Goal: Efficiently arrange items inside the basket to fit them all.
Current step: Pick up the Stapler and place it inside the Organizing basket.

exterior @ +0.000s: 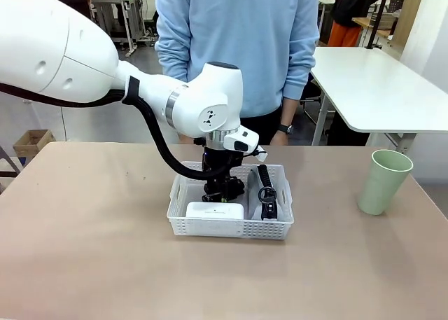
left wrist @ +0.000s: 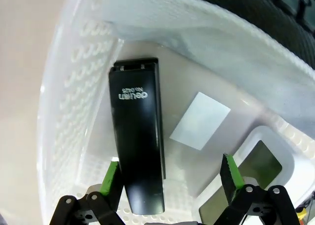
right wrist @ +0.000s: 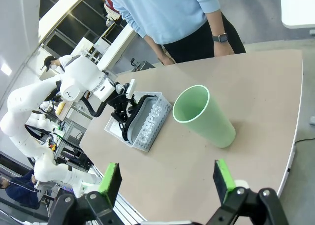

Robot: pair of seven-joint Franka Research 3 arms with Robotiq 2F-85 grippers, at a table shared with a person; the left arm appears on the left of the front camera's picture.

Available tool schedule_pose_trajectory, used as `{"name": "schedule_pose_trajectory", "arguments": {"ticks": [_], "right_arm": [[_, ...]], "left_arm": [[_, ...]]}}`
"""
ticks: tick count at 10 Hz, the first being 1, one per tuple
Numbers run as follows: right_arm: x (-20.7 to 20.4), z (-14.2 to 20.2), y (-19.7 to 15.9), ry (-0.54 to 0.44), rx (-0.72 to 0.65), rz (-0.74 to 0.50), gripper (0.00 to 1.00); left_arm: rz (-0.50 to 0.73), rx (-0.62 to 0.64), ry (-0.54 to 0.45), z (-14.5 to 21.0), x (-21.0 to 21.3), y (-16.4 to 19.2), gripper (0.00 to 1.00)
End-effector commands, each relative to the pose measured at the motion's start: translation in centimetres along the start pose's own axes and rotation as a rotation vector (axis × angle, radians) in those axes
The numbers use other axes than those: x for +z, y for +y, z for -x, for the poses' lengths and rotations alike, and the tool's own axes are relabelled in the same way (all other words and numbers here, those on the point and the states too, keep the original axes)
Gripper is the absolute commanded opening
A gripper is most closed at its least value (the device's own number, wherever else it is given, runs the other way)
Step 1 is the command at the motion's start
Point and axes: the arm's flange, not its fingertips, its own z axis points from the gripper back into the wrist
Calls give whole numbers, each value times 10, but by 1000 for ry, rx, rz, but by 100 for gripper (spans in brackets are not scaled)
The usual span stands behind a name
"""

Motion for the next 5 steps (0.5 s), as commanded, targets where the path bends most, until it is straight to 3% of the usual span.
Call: {"name": "schedule_pose_trajectory", "arguments": {"ticks": [1,3,5], "right_arm": [[1,-2,0,-22,23,-13,100],[1,-2,0,-22,23,-13,100],[1,-2,0,-22,23,-13,100]], "left_arm": [[14,-33,9,18,8,-12,100],[17,-83,-22,43,26,-28,100],[38,-45,-166,86,69,-34,100]]}}
